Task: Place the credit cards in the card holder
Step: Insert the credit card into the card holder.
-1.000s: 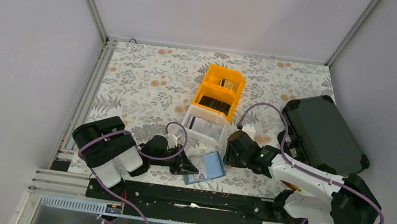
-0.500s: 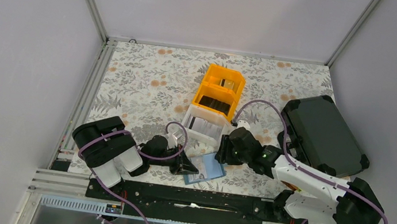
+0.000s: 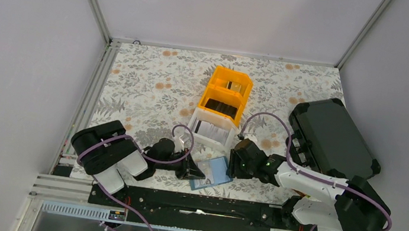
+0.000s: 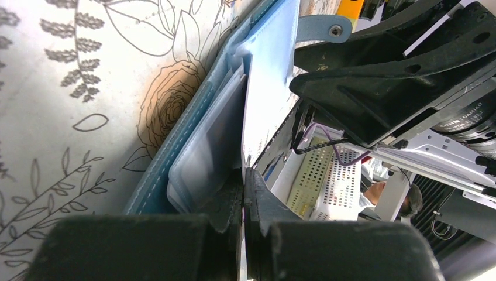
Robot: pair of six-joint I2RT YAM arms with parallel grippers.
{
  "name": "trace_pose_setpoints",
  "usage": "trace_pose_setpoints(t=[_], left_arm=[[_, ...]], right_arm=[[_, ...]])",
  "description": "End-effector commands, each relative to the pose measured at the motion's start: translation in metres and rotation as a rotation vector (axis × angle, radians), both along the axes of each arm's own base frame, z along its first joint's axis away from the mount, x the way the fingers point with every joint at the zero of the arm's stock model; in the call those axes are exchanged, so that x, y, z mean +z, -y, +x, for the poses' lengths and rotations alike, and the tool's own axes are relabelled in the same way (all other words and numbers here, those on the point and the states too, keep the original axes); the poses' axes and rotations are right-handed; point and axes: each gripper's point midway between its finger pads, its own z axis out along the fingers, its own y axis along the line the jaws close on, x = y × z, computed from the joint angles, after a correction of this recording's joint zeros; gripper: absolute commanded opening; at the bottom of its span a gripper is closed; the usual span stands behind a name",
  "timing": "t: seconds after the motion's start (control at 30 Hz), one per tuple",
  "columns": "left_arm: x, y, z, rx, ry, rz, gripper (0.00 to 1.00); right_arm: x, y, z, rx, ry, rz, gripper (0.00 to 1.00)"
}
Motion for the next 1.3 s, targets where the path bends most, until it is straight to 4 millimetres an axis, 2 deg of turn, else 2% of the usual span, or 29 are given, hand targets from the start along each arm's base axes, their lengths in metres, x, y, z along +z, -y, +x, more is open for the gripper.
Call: trace_pose_setpoints(t=[0.0,0.13,0.33,0.43,0.77,0.87,1.03,1.2,1.27], left_arm=[[0.003,0.004,0.007,0.002,0.055,0.009,0.0],[0.002,0.003,0.007,0.001,0.06,0.013,0.0],[0.0,0.003,0.009,0.011,0.07,0.017,0.0],[-0.001,0.004,0.01,0.014,0.068,0.013,0.0],[-0.005,0.007,0.007,-0.004,0.056,0.029,0.0],[-0.009,0.004,0.007,-0.01,0.061,0.074,0.11],[-0.012,-0.008,0.012,-0.014,0.104,0.203,0.38],[-0.01,-0.016,0.017,-0.025,0.128,0.305,0.52],[-0.009,-0.017,0.018,-0.03,0.132,0.331,0.54]], right_arm=[[-0.003,-0.01,-0.005,0.013,-0.021,0.045,0.47],[-0.005,-0.016,-0.009,0.021,-0.042,0.085,0.4],[-0.007,-0.019,-0.015,0.016,-0.079,0.105,0.17],[-0.009,-0.02,-0.019,0.018,-0.1,0.116,0.1],[-0.006,-0.024,-0.017,0.006,-0.098,0.132,0.06],[-0.006,-0.021,-0.015,-0.018,-0.094,0.121,0.04],[-0.008,-0.017,-0.013,-0.046,-0.089,0.107,0.0],[-0.007,-0.018,-0.012,-0.047,-0.085,0.108,0.0],[-0.006,-0.019,-0.011,-0.045,-0.082,0.111,0.0]])
